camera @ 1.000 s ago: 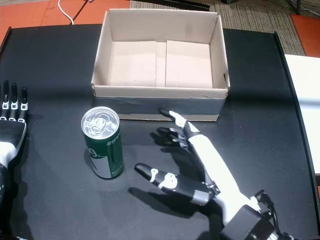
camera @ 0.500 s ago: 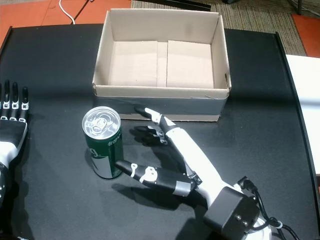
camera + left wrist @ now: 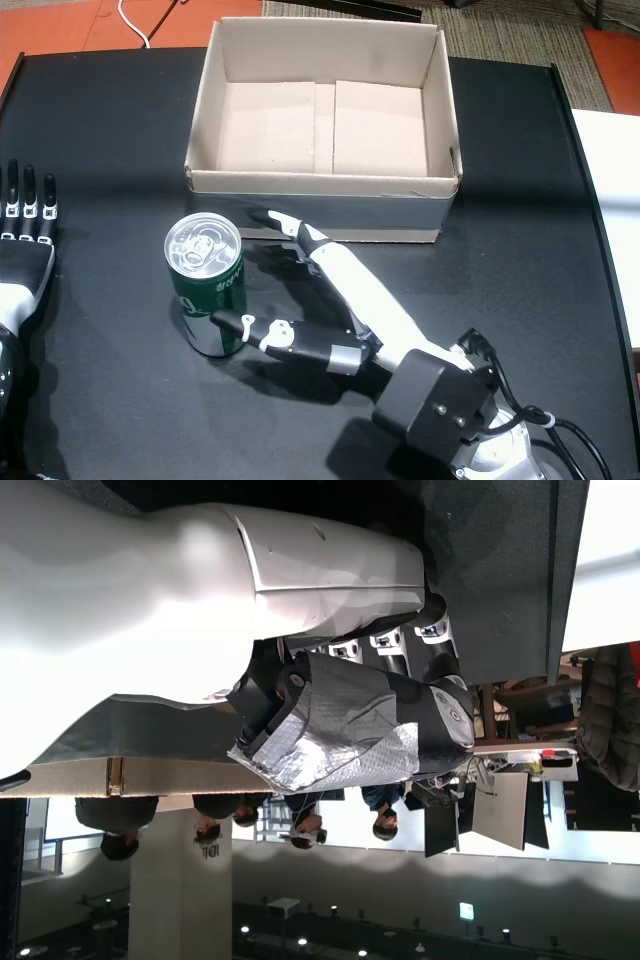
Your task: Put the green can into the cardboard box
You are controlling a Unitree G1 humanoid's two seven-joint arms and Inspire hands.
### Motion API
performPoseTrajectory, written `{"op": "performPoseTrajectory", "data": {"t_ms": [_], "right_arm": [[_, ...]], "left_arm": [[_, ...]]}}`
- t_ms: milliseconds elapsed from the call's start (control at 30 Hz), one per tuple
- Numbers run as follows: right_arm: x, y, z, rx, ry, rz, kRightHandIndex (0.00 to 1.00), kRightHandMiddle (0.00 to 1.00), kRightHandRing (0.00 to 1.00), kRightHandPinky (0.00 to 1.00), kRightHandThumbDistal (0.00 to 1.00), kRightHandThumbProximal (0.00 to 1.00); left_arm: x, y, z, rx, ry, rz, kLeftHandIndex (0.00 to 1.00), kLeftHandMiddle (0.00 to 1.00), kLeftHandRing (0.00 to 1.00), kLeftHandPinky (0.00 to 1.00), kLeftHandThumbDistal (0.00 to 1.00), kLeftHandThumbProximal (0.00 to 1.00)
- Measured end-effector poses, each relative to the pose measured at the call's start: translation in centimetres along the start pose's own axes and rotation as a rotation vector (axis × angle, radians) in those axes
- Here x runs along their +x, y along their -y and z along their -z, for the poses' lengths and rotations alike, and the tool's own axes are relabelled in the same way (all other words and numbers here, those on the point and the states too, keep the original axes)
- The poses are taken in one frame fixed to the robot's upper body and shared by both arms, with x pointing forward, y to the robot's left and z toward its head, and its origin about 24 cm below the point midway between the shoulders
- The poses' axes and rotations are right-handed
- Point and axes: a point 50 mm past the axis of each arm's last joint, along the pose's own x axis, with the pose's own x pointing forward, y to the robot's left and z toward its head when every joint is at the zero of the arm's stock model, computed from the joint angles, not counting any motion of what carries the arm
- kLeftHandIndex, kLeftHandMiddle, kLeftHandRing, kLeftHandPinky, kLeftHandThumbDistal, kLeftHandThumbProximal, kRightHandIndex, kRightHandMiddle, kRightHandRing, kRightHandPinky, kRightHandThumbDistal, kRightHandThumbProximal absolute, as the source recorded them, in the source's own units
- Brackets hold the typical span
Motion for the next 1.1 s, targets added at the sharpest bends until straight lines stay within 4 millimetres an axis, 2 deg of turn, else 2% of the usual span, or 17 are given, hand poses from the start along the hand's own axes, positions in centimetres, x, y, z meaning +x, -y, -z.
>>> {"op": "performPoseTrajectory", "data": {"t_ms": [267, 533, 733, 833, 967, 1100], "right_arm": [[1.4, -0.6, -0.7, 0.007, 0.008, -0.069, 0.82, 0.87, 0.91, 1.00, 1.00, 0.56], [2.2, -0.7, -1.4, 0.005, 0.027, -0.087, 0.84, 0.88, 0.90, 1.00, 1.00, 0.58], [2.6, -1.4, -1.8, 0.045, 0.043, -0.124, 0.87, 0.88, 0.89, 1.00, 1.00, 0.54], [3.0, -1.6, -1.9, 0.065, 0.035, -0.139, 0.87, 0.87, 0.88, 1.00, 1.00, 0.53], [3.5, -1.8, -2.1, 0.090, 0.029, -0.153, 0.90, 0.85, 0.86, 0.99, 1.00, 0.49], [3.7, -2.1, -2.1, 0.112, 0.008, -0.163, 0.86, 0.82, 0.83, 0.97, 1.00, 0.52]], "left_arm": [[0.1, 0.1, 0.2, -0.002, 0.002, -0.008, 0.50, 0.52, 0.62, 0.74, 0.00, 0.53], [0.0, 0.1, 0.4, -0.013, 0.003, -0.006, 0.52, 0.52, 0.62, 0.73, 0.00, 0.51], [0.0, 0.0, 0.4, -0.023, 0.007, -0.003, 0.52, 0.52, 0.61, 0.72, 0.00, 0.50], [0.0, 0.0, 0.4, -0.025, 0.007, 0.001, 0.53, 0.54, 0.64, 0.78, 0.00, 0.50], [0.0, 0.0, 0.5, -0.025, 0.008, 0.002, 0.52, 0.53, 0.63, 0.75, 0.00, 0.50], [0.0, 0.0, 0.5, -0.030, 0.010, 0.003, 0.51, 0.52, 0.63, 0.75, 0.00, 0.50]]}}
